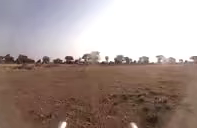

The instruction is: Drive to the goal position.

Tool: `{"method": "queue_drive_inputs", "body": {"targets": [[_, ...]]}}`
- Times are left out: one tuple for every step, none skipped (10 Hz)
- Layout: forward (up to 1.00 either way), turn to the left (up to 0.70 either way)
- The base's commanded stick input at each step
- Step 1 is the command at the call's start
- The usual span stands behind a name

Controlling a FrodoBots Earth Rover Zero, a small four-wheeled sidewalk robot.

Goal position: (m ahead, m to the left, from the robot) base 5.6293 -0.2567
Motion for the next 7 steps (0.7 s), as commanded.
{"method": "queue_drive_inputs", "body": {"targets": [[0.7,-0.28],[0.7,-0.35],[0.7,-0.3],[0.7,-0.09],[0.7,0.0],[0.7,0.0],[0.7,0.0]]}}
